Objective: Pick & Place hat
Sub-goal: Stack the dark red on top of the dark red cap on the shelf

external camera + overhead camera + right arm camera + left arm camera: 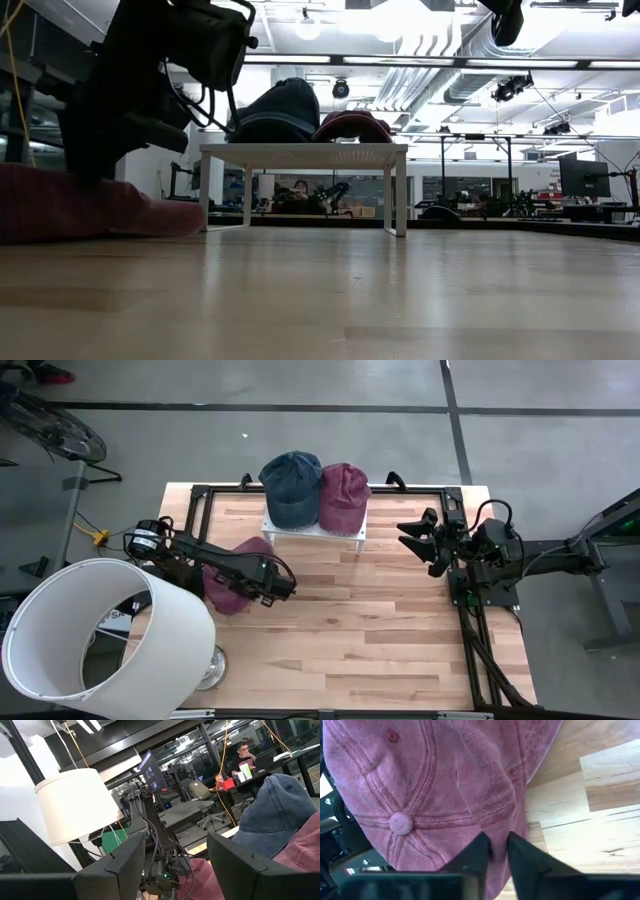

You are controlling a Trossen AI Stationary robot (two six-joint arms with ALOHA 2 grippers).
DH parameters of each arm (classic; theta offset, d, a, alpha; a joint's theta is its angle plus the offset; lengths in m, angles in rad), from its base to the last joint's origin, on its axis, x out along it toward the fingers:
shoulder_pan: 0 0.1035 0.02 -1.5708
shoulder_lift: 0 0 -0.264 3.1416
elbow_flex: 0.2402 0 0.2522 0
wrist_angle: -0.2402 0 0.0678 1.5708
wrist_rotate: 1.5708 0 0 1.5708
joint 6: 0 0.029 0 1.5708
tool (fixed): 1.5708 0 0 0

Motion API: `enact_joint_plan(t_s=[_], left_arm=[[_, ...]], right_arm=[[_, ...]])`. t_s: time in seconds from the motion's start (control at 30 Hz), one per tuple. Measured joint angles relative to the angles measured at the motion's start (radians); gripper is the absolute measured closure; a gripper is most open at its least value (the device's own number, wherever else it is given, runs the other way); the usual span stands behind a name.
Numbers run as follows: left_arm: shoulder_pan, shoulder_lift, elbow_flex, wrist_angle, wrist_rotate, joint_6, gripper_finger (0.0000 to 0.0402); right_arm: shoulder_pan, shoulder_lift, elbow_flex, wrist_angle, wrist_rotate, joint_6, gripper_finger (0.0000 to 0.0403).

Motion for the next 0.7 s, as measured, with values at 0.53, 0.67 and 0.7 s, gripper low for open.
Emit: enact_joint_plan(t_s=[0.53,0.67,0.7], left_arm=[[-0.044,0.0,0.023,0.023,0.045,0.082,0.0399],[-0.087,0.0,0.05,0.046,0.044,0.127,0.04],[-0.099,0.0,0.059,0.052,0.043,0.14,0.04]], right_arm=[[0.0,0.0,0.0,0.0,-0.024,0.003,0.0197],[0.0,0.0,0.0,0.0,-0.025,0.003,0.0197],[0.0,0.0,0.0,0.0,-0.026,0.003,0.0197]])
